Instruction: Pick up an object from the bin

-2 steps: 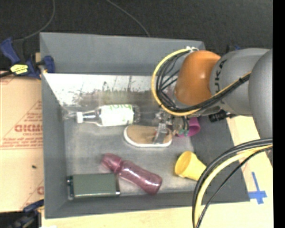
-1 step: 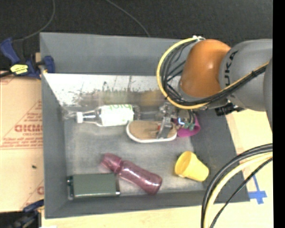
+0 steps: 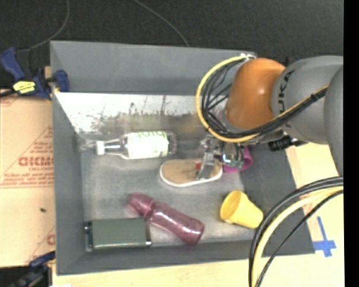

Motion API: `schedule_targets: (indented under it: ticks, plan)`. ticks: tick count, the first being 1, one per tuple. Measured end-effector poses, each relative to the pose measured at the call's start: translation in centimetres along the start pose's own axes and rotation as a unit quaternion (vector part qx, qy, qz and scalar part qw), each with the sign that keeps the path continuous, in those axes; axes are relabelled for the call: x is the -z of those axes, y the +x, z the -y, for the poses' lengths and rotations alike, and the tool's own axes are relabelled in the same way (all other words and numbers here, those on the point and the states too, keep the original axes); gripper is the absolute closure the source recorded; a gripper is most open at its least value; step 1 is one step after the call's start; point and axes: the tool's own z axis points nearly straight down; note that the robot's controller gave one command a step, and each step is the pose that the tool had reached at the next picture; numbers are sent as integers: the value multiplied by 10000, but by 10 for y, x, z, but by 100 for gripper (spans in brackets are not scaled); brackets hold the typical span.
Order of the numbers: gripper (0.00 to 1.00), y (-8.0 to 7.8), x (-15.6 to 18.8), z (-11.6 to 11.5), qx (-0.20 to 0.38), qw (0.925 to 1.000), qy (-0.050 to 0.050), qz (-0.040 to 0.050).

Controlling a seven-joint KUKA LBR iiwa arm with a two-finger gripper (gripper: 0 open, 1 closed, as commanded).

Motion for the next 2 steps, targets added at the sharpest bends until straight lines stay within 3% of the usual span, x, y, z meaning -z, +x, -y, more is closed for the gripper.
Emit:
schedule_targets:
  ticks: [1, 2]
  plan:
    - [100, 1, 74, -13, -153, 9999, -19, 75]
    - [100, -3, 103, -19, -86, 10000, -6, 33]
